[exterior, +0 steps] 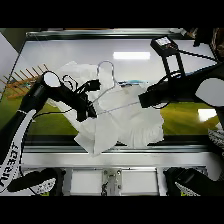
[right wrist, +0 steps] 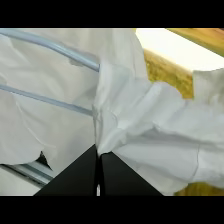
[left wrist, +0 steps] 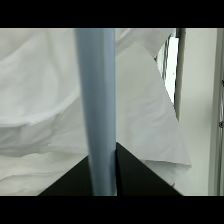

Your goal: Fold the clothes and pants, and hang the long-sleeved shirts on hangers.

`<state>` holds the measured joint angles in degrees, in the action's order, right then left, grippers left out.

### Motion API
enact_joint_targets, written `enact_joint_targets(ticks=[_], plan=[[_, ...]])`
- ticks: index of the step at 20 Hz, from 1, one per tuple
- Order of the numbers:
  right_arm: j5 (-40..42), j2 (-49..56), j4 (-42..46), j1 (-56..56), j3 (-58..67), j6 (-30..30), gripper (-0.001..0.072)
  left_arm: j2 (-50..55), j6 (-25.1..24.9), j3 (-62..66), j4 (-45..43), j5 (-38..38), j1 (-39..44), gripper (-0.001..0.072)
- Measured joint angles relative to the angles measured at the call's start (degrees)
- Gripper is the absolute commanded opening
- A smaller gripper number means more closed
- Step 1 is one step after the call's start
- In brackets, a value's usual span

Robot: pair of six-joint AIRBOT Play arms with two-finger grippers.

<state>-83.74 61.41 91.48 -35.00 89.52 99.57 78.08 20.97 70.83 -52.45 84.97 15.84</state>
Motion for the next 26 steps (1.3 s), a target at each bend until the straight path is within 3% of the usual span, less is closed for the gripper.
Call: enact_joint_targets(ticks=[11, 12, 13, 14, 20, 22, 26], plan=[[8.5, 3.7, -0.2, -10.7, 0.0, 1.4, 0.0038, 0.0, -2.0, 0.0, 0.2, -1.3, 2.1, 0.0013], [8.6, 3.7, -0.2, -10.9, 0.0, 1.5, 0.0236, 0.0, -2.0, 0.0, 0.2, -1.3, 2.1, 0.0013], [8.7, 3.7, -0.2, -11.1, 0.0, 1.6, 0.0514, 0.0, -2.0, 0.0, 0.2, -1.4, 2.1, 0.0013], [8.7, 3.6, -0.2, -11.1, 0.0, 1.6, 0.0635, 0.0, -2.0, 0.0, 0.2, -1.5, 2.1, 0.0013], [2.8, -0.7, -0.4, -4.2, 0.9, -4.2, 0.0633, 0.0, -2.0, 0.0, 0.1, -1.0, 2.1, 0.0013], [-0.9, -3.0, -3.2, 2.5, 1.0, -9.8, 0.0633, 0.0, -2.0, 0.0, 0.0, -0.7, 2.1, 0.0013], [-6.6, -5.0, -16.7, 20.0, 1.1, -22.9, 0.0633, 0.0, -2.0, 0.0, 0.0, -0.6, 2.1, 0.0014]])
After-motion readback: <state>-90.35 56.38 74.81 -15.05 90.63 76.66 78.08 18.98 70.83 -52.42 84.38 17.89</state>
